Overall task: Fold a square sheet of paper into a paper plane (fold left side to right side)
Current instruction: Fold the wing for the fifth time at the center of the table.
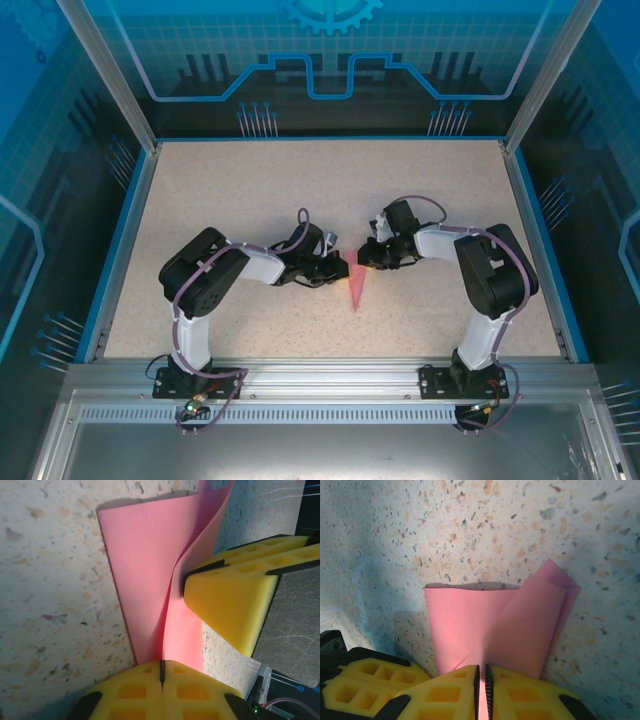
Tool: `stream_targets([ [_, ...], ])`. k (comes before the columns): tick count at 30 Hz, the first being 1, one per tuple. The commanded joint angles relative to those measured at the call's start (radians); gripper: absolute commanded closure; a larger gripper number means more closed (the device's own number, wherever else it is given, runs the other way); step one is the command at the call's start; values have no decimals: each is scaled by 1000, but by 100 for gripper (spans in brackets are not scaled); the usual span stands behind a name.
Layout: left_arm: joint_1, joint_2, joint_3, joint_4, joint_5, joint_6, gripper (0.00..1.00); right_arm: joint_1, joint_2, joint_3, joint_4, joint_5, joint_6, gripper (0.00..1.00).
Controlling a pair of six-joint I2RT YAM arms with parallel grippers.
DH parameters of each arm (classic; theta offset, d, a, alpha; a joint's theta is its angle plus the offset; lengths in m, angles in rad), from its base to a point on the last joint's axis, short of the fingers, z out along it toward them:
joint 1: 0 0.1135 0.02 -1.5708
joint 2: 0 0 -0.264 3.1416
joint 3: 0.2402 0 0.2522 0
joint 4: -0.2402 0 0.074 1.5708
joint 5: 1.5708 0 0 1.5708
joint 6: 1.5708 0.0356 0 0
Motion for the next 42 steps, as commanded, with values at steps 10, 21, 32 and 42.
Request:
stream_targets([
  [10,11,-202,-61,-195,-73,64,64,16,65,0,-104,82,-32,85],
  [21,-108,-233,-23,-128,32,-45,69,24,64,2,-96,77,-33,85],
  [32,-152,-120,51,-107,64,-61,74,25,67,6,-98,76,-34,85],
  [42,-154,-75,0,-88,14,-96,74,27,62,6,-105,78,-39,85],
])
